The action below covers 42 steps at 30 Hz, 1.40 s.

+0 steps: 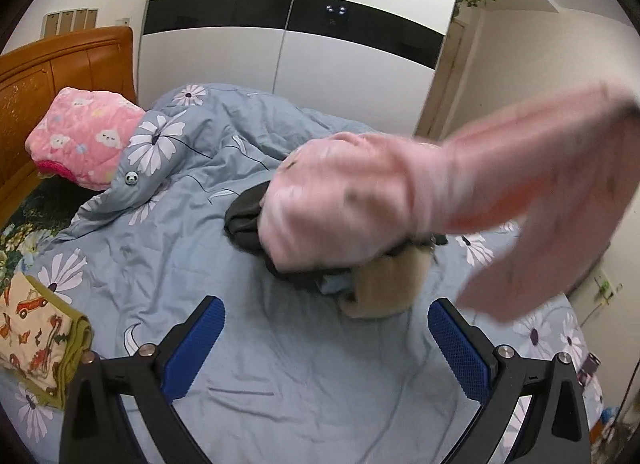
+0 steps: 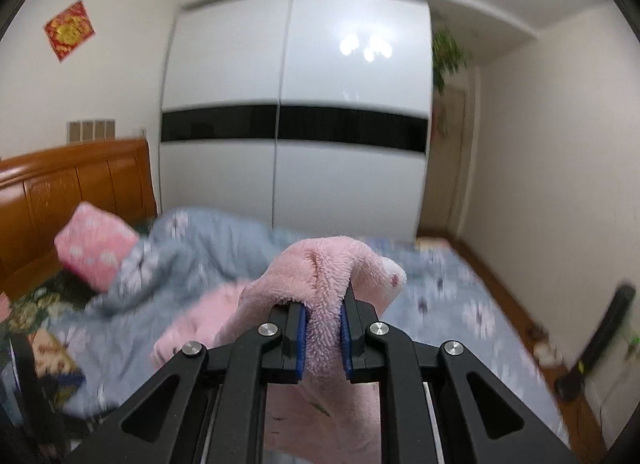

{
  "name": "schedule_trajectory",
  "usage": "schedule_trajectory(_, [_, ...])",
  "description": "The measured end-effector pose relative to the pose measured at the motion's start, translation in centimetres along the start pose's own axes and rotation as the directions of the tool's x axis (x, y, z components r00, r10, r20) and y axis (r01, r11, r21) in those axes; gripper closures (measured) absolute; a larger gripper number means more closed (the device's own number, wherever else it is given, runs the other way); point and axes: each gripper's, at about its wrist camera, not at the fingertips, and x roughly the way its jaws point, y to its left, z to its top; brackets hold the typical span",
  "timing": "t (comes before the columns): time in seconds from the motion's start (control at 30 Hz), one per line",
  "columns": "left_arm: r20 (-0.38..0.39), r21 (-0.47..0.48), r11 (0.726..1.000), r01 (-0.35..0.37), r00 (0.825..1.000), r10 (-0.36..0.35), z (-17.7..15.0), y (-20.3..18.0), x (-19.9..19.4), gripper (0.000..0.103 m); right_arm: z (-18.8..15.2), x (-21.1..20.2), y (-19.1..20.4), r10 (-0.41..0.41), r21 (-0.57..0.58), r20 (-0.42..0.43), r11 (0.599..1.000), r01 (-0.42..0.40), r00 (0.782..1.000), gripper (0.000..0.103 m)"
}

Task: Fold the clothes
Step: 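Grasp the pink fleece garment with the right gripper and lift it off the pile, then lay the pink garment on the bed while the left gripper grasps its cuff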

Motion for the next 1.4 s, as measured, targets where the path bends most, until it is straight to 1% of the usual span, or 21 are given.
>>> schedule_trajectory(0.07, [-0.006, 0.0, 1.0, -0.002, 1.0, 0.002, -0.8, -0.2, -0.4, 0.0, -3.6, -1.3, -1.7, -0.008, 0.071, -0.043, 0.997, 0.011, 0.999, 0.089])
schedule_trajectory(0.13, [-0.016, 0.005, 1.0, 0.002, 1.0, -0.002, -1.4, -0.4, -0.6, 0.0, -7.0, -3.3, -3.5, -0.009, 0.133, -0.067, 0.991, 0.018, 0.998, 0.089])
schedule_trajectory(0.23, [-0.039, 0.021, 1.0, -0.004, 0.999, 0.005, -2.0, -0.6, -0.4, 0.0, -12.2, -5.6, -5.4, -0.034, 0.19, -0.121, 0.98, 0.056, 0.992, 0.089])
schedule_trajectory(0.33, [-0.053, 0.03, 1.0, -0.006, 0.999, 0.007, -2.0, -0.9, 0.1, 0.0, -16.7, -7.7, -7.6, -0.103, 0.251, -0.182, 0.957, 0.147, 0.978, 0.089])
schedule_trajectory(0.4, [-0.062, 0.035, 0.999, -0.009, 0.998, 0.011, -1.8, -1.2, 0.7, 0.0, -19.5, -8.5, -9.1, -0.162, 0.285, -0.235, 0.931, 0.227, 0.958, 0.089])
schedule_trajectory(0.47, [-0.071, 0.036, 0.999, -0.003, 0.997, 0.006, -1.4, -1.7, 1.4, 0.0, -22.4, -9.0, -10.6, -0.205, 0.305, -0.311, 0.903, 0.302, 0.928, 0.089])
schedule_trajectory(0.5, [-0.076, 0.04, 0.999, -0.002, 0.997, 0.005, -1.2, -2.0, 1.8, 0.0, -23.9, -9.1, -11.5, -0.205, 0.32, -0.355, 0.89, 0.325, 0.912, 0.089])
schedule_trajectory(0.53, [-0.079, 0.044, 0.999, 0.0, 0.997, 0.004, -1.0, -2.2, 2.2, 0.0, -25.3, -8.7, -11.8, -0.197, 0.318, -0.397, 0.887, 0.335, 0.896, 0.089])
schedule_trajectory(0.6, [-0.094, 0.068, 0.998, 0.002, 0.996, 0.004, -0.5, -3.2, 3.5, 0.0, -27.5, -7.7, -11.9, -0.174, 0.283, -0.473, 0.899, 0.335, 0.864, 0.089])
schedule_trajectory(0.63, [-0.101, 0.08, 0.997, 0.002, 0.995, 0.006, -0.4, -3.7, 4.1, 0.0, -28.4, -7.4, -11.9, -0.165, 0.266, -0.496, 0.905, 0.331, 0.852, 0.089])
schedule_trajectory(0.77, [-0.16, 0.139, 0.99, 0.018, 0.987, 0.005, 0.4, -5.4, 8.1, 0.0, -28.9, -6.1, -12.3, -0.119, 0.278, -0.512, 0.914, 0.295, 0.851, 0.087])
schedule_trajectory(0.83, [-0.188, 0.176, 0.984, 0.016, 0.982, 0.018, 0.9, -6.3, 10.5, 0.0, -28.7, -5.7, -12.9, -0.116, 0.271, -0.523, 0.917, 0.294, 0.845, 0.085])
schedule_trajectory(0.9, [-0.21, 0.21, 0.978, 0.014, 0.977, 0.031, 1.7, -6.9, 12.8, 0.0, -28.9, -5.5, -13.3, -0.113, 0.248, -0.537, 0.926, 0.285, 0.836, 0.08])
schedule_trajectory(0.97, [-0.231, 0.24, 0.971, 0.013, 0.972, 0.044, 2.6, -7.3, 15.1, 0.0, -29.0, -5.3, -13.6, -0.109, 0.221, -0.547, 0.938, 0.268, 0.83, 0.077])
schedule_trajectory(1.0, [-0.239, 0.253, 0.967, 0.016, 0.97, 0.047, 3.0, -7.4, 16.1, 0.0, -28.9, -5.1, -13.6, -0.105, 0.207, -0.549, 0.944, 0.257, 0.829, 0.071])
schedule_trajectory(1.03, [-0.246, 0.266, 0.964, 0.019, 0.968, 0.049, 3.4, -7.5, 17.2, 0.0, -28.9, -4.9, -13.7, -0.099, 0.193, -0.555, 0.95, 0.244, 0.826, 0.068])
schedule_trajectory(1.1, [-0.256, 0.282, 0.959, 0.023, 0.965, 0.052, 4.2, -7.8, 18.9, 0.0, -28.9, -4.4, -14.0, -0.085, 0.167, -0.574, 0.961, 0.218, 0.814, 0.06])
schedule_trajectory(1.27, [-0.273, 0.353, 0.936, 0.02, 0.958, 0.082, 6.0, -8.8, 23.7, 0.003, -28.9, -2.4, -15.9, -0.048, 0.147, -0.635, 0.972, 0.181, 0.771, 0.056])
schedule_trajectory(1.33, [-0.282, 0.361, 0.932, 0.029, 0.956, 0.08, 6.6, -8.8, 25.2, 0.008, -28.7, -2.3, -16.8, 0.017, 0.202, -0.638, 0.968, 0.146, 0.77, 0.055])
schedule_trajectory(1.37, [-0.289, 0.359, 0.933, 0.035, 0.954, 0.075, 6.8, -8.8, 25.7, 0.011, -28.4, -2.5, -17.2, 0.047, 0.23, -0.63, 0.965, 0.128, 0.775, 0.055])
schedule_trajectory(1.4, [-0.301, 0.354, 0.934, 0.046, 0.951, 0.067, 7.1, -8.7, 26.3, 0.016, -28.1, -2.8, -17.5, 0.071, 0.252, -0.618, 0.961, 0.112, 0.783, 0.054])
